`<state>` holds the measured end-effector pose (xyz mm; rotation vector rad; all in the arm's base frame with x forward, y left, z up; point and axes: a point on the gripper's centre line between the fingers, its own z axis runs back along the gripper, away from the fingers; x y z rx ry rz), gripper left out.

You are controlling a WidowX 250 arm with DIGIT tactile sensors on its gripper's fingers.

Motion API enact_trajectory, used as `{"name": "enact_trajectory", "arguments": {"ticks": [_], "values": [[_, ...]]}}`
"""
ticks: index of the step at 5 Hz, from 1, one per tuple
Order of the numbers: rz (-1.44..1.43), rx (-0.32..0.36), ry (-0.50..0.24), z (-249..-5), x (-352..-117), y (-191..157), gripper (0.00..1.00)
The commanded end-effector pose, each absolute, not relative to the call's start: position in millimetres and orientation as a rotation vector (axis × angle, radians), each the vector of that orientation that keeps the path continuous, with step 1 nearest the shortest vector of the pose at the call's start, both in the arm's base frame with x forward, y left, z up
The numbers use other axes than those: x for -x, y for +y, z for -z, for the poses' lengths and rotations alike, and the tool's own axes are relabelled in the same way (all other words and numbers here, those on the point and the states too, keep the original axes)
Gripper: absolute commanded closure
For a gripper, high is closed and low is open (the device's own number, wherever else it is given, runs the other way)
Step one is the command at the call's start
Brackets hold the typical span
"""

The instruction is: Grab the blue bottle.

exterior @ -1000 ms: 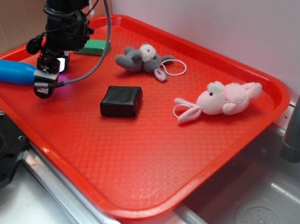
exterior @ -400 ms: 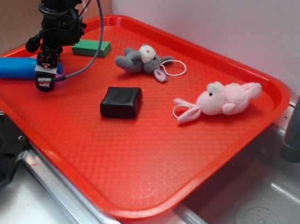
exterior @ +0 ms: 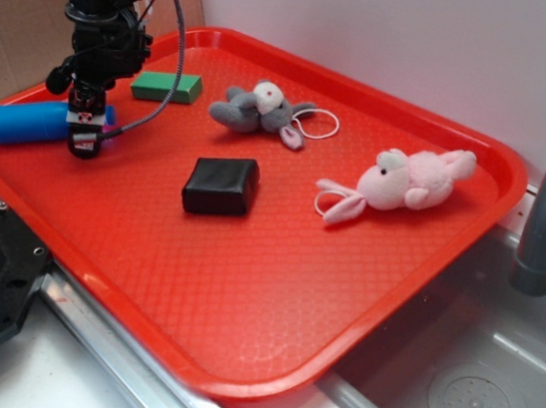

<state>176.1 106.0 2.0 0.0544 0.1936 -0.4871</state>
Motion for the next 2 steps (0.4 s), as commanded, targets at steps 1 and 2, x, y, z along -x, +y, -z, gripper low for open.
{"name": "enact_trajectory", "arguments": {"ticks": [1, 2], "values": [[0.344, -0.055, 0.041, -56, -193, 79, 1.00], [0.232, -0.041, -0.041, -108, -206, 59, 1.00]]}}
